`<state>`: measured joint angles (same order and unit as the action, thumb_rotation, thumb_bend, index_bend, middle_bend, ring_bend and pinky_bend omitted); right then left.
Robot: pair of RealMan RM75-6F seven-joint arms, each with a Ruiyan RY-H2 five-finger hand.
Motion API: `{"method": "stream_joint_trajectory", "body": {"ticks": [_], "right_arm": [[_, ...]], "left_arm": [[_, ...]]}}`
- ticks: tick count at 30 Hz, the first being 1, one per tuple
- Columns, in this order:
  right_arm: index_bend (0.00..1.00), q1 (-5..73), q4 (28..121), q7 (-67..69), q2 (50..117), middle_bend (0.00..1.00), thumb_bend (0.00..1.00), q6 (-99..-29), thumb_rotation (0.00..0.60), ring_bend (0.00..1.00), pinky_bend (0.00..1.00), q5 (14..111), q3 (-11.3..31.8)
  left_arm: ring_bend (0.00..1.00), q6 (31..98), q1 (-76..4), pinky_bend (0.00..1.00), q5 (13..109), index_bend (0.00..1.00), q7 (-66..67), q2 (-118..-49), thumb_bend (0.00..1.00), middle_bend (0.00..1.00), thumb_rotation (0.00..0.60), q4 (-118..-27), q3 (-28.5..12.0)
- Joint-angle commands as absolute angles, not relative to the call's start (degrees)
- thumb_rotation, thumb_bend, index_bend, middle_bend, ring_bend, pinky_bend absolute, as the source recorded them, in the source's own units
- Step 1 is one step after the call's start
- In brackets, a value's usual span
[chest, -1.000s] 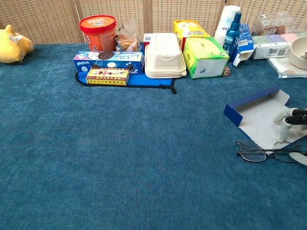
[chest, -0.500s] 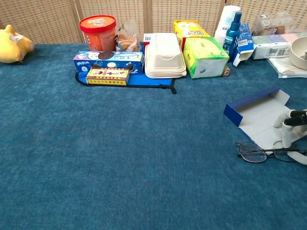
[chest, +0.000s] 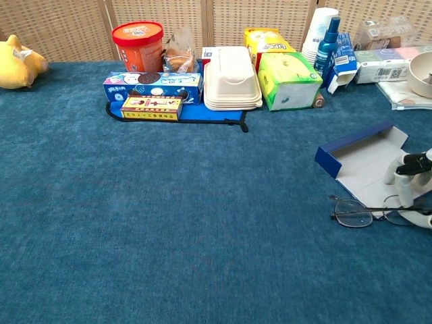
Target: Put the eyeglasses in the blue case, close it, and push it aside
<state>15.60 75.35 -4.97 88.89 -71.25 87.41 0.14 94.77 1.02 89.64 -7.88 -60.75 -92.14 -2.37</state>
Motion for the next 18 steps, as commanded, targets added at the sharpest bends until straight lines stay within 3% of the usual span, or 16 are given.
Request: {"method": "stream_joint_trajectory", "body": {"ticks": [1,18], "right_arm": [[0.65,15.6,75.9,-4.5,88.5,0.38,0.34,-71.6,0.600,0.37,0.40,87.4,0.3],[0.66,17.6,78.5,-1.4,82.6,0.39,0.35,-70.8,0.600,0.38,0.40,87.3,2.1]], "left_arm": [[0.30,94.8,1.1,0.23,89.6,0.34,-7.9,-60.8,0.34,0.32,0.600,-92.1,-2.4],[0.30,95.0,1.0,0.23,90.1,0.34,-7.6,-60.8,0.34,0.32,0.600,-92.2,-2.4]]}}
